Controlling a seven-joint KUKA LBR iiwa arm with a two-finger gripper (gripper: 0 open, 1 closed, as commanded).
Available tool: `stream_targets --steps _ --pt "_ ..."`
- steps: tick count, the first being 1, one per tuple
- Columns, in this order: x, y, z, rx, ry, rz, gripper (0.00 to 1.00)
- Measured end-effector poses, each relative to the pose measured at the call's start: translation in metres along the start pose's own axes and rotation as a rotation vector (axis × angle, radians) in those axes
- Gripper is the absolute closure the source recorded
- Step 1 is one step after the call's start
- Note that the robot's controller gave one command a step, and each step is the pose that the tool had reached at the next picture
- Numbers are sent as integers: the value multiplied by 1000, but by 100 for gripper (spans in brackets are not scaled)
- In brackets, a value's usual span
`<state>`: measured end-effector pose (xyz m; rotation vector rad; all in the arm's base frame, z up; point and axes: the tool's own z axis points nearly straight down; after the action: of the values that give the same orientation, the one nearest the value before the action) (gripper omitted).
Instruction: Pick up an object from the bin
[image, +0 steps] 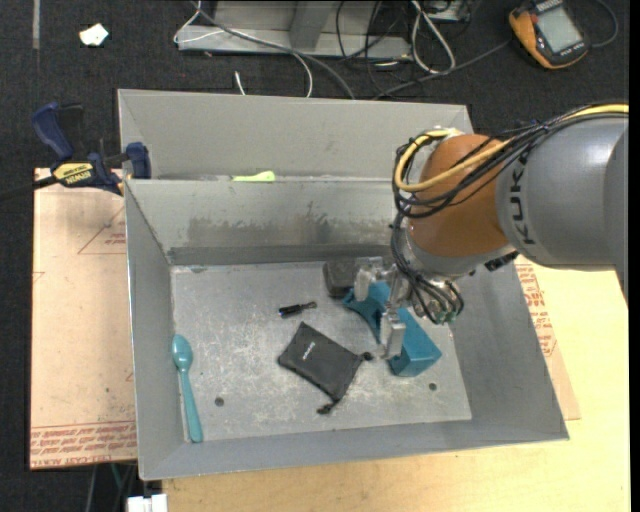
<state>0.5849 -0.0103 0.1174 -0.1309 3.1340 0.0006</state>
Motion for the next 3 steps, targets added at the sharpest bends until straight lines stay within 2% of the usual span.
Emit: stream_targets --steps 1,2,3 --pt "5 62 20 3 -3 -99 0" --pt "16 73 27 0 -8 -99 0" --pt "46 109 41 1 -6 -347 0"
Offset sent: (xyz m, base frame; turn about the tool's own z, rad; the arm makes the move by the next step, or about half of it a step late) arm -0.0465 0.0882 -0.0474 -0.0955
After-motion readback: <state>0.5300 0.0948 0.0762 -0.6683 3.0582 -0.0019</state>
